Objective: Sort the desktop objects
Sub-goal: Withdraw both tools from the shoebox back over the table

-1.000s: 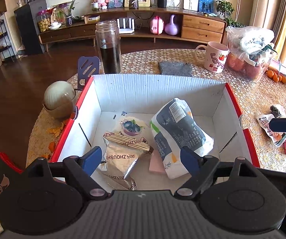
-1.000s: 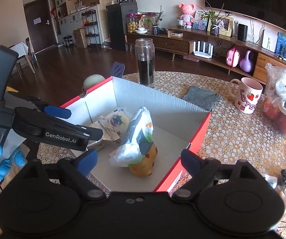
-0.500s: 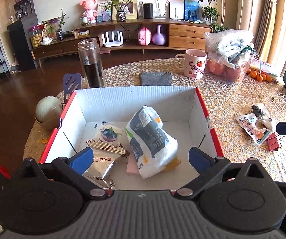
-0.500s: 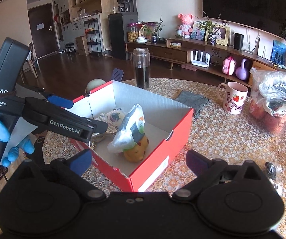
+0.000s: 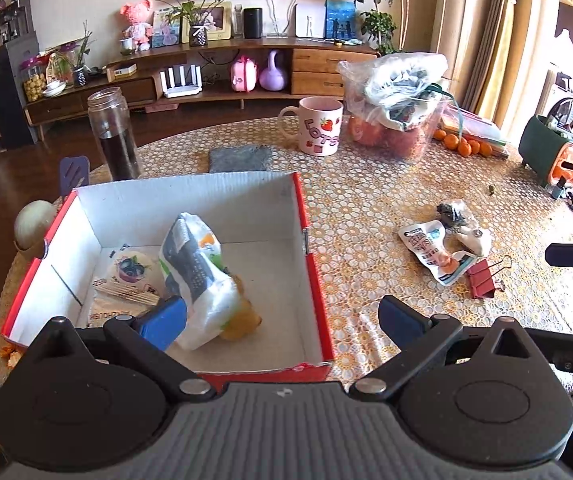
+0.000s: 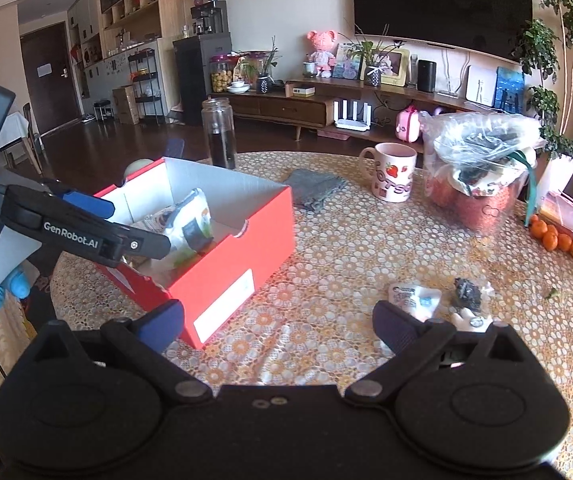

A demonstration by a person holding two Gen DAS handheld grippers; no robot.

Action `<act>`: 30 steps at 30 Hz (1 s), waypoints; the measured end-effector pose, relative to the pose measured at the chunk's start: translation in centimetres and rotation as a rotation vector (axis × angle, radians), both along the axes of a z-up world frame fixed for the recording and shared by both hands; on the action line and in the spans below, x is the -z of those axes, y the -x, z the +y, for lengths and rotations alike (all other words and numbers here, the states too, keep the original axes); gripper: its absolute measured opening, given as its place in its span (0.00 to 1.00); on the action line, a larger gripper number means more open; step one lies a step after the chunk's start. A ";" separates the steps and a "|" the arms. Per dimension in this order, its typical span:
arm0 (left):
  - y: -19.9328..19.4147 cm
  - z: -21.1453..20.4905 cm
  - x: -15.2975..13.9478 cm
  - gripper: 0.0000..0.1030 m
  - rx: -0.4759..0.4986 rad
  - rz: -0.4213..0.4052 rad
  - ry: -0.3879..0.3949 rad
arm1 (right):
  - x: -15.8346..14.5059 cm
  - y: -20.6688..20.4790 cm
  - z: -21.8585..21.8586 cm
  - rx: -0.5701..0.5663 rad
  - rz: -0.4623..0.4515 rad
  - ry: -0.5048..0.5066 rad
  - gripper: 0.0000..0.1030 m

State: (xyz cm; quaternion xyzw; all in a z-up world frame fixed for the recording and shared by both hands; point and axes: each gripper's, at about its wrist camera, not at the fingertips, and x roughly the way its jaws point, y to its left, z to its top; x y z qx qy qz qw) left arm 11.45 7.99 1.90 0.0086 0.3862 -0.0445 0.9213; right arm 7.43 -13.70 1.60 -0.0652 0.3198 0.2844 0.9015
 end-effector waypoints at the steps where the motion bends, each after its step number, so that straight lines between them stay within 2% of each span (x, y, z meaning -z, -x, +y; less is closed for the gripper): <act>1: -0.1 -0.6 0.0 1.00 0.008 -0.001 0.002 | 0.2 0.0 -0.8 0.013 -0.004 0.005 0.98; 14: -2.9 -10.3 1.3 1.00 0.131 0.026 -0.016 | 3.2 -0.7 -9.6 0.157 -0.017 0.017 0.98; 21: -5.3 -14.0 2.9 1.00 0.146 0.056 -0.035 | 5.1 -1.3 -11.4 0.133 -0.027 0.037 0.98; 30: -9.5 -16.6 5.4 1.00 0.124 0.101 -0.064 | 7.4 -3.4 -12.2 0.104 -0.003 0.042 0.96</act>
